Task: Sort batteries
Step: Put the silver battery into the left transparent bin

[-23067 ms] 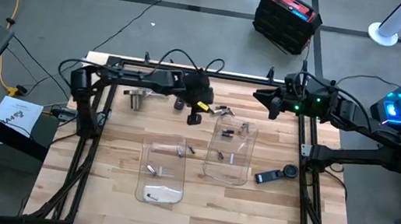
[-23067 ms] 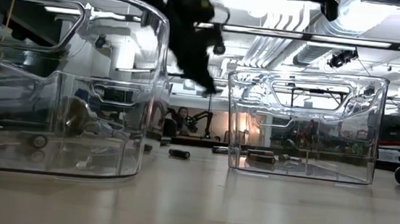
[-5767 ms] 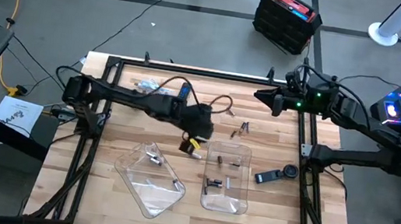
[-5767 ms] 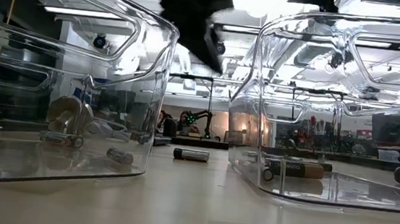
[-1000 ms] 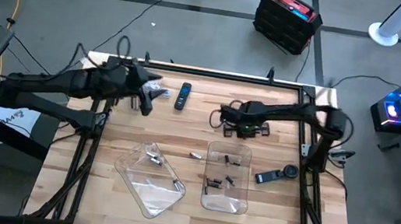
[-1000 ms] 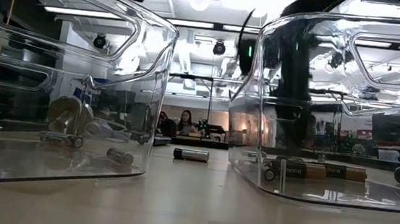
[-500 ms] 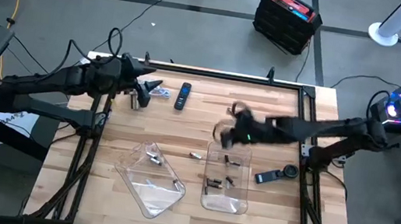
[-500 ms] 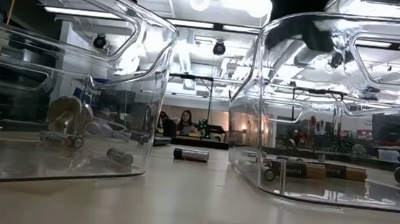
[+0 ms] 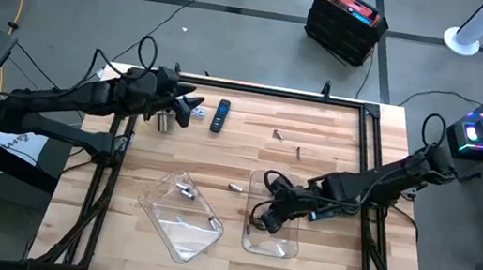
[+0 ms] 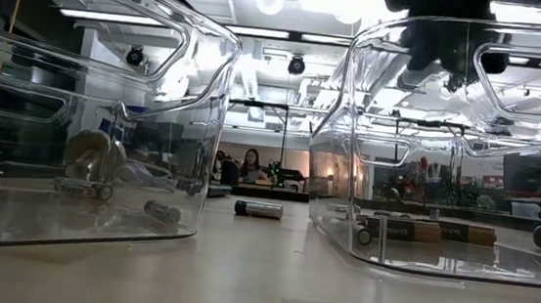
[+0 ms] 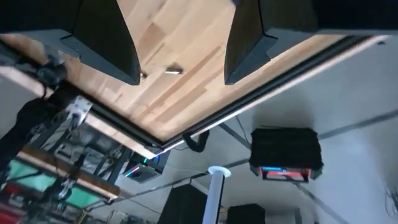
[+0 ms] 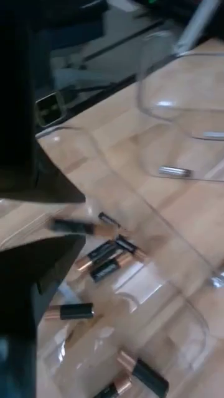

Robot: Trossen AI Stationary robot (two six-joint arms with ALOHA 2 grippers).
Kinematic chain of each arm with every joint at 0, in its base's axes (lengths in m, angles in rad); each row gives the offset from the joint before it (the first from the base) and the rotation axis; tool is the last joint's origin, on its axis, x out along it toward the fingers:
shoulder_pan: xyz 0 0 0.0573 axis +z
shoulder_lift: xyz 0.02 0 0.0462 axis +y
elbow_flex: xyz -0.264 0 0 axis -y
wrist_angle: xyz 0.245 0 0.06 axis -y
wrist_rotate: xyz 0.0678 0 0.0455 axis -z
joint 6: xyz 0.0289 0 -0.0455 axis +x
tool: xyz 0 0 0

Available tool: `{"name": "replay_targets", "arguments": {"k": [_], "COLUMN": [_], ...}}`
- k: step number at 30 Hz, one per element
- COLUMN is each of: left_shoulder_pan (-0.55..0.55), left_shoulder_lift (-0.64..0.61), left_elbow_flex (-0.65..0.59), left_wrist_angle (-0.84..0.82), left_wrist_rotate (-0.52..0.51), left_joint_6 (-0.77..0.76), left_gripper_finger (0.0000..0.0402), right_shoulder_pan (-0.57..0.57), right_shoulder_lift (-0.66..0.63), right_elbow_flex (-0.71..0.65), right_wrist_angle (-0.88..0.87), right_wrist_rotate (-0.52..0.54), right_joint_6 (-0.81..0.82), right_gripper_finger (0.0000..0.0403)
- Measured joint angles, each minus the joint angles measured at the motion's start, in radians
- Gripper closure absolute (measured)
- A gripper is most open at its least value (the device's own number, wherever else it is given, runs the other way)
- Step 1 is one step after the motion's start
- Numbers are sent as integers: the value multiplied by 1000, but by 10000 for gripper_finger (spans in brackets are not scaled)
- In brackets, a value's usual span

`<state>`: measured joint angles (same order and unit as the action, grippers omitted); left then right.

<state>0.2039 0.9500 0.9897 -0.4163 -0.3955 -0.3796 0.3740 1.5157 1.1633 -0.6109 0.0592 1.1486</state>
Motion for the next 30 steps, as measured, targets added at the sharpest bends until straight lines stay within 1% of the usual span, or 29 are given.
{"name": "replay_targets", "arguments": {"k": [2,5,7,8,10,12,15,17,19,21,23,27,30], "left_shoulder_pan": [-9,-27,-39,-43,-51,-56,-62,-66,-72,-82,-92,-103,-103], "left_shoulder_lift": [8,15,18,19,20,23,40,55,73,94,112,148,173], "left_elbow_flex": [0,0,0,0,0,0,0,0,0,0,0,0,0], "left_wrist_angle": [12,29,37,41,56,73,99,110,121,126,126,129,127], "left_wrist_rotate": [0,0,0,0,0,0,0,0,0,0,0,0,0], "left_joint_6": [-31,-39,-45,-56,-79,-88,-94,-107,-115,-115,-115,-115,-115], "left_gripper_finger": [177,177,177,177,177,177,177,177,177,177,177,177,177], "right_shoulder_pan": [-1,-19,-66,-99,-179,-274,-443,-551,-648,-727,-785,-831,-830], "right_shoulder_lift": [7,-1,-24,-38,-70,-103,-125,-119,-97,-67,-40,-5,16], "right_elbow_flex": [0,0,2,12,33,43,42,15,-27,-84,-153,-284,-353], "right_wrist_angle": [-7,-49,-102,-157,-275,-366,-424,-419,-398,-365,-292,-61,49], "right_wrist_rotate": [-42,-41,-31,-9,71,157,202,195,165,127,88,-11,-35], "right_joint_6": [-56,-146,-185,-183,-170,-168,-239,-295,-323,-337,-315,-274,-228], "right_gripper_finger": [295,242,211,198,180,172,171,174,176,178,180,180,180]}}
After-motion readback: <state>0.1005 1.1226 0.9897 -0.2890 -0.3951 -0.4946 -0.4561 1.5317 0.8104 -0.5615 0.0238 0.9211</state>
